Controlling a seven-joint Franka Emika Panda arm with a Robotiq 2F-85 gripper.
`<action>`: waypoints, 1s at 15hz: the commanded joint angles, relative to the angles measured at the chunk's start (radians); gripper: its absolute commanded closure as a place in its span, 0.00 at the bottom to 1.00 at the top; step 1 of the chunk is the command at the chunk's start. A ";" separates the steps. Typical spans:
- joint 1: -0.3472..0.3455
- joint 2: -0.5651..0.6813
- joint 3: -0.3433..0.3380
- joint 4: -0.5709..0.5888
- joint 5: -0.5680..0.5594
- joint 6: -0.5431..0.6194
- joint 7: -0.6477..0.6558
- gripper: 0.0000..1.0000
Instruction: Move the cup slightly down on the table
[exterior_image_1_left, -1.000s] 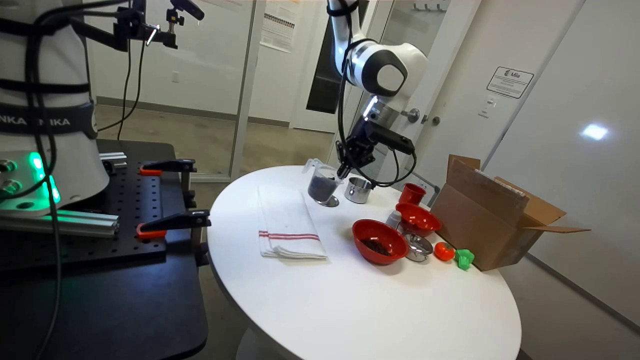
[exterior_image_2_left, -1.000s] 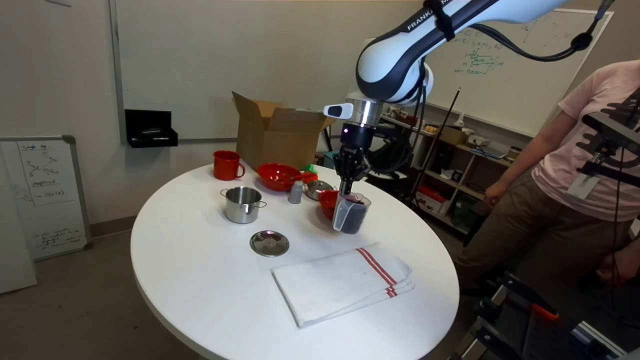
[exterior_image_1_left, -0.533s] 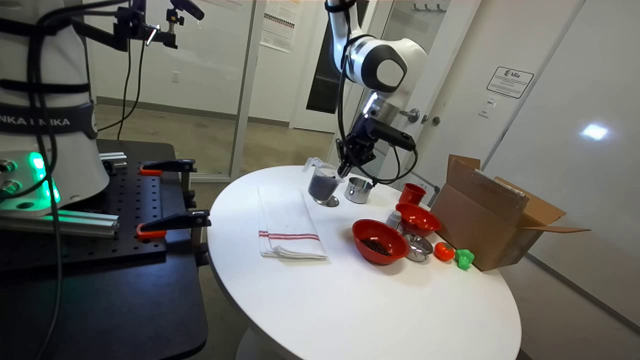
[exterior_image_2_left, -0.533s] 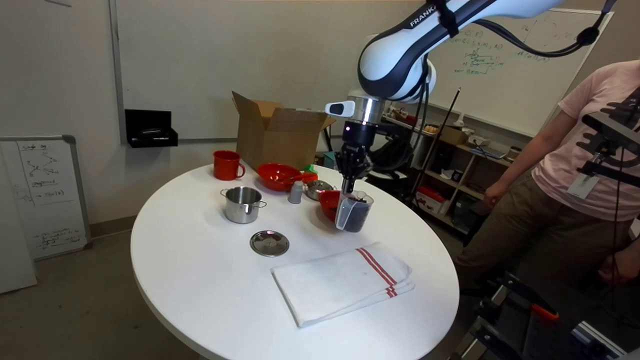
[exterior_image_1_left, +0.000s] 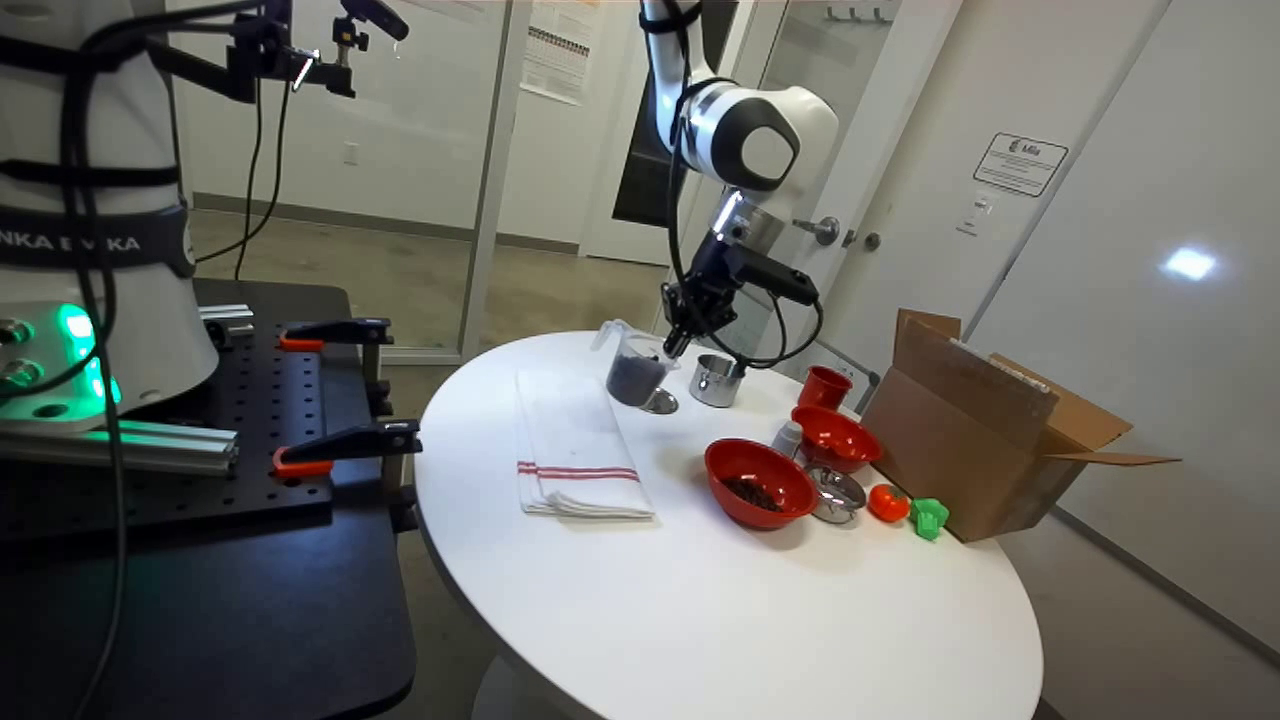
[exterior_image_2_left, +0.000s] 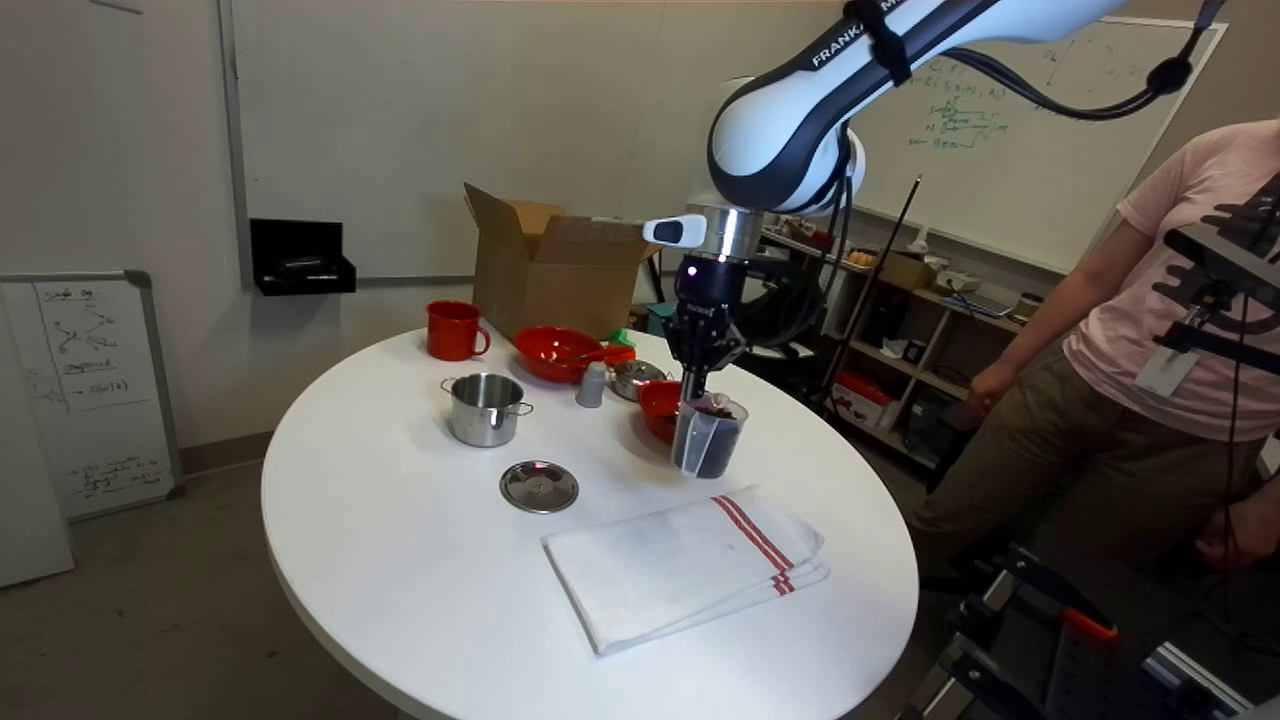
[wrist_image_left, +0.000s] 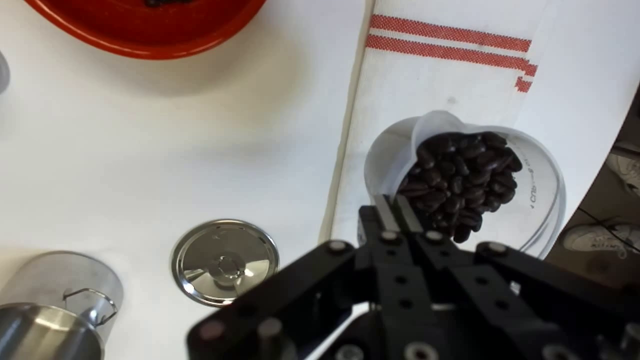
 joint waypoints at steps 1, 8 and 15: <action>0.047 0.018 -0.051 0.012 -0.021 0.060 0.031 1.00; 0.056 0.100 -0.081 0.058 -0.013 0.141 0.101 1.00; 0.054 0.182 -0.084 0.124 -0.025 0.146 0.108 1.00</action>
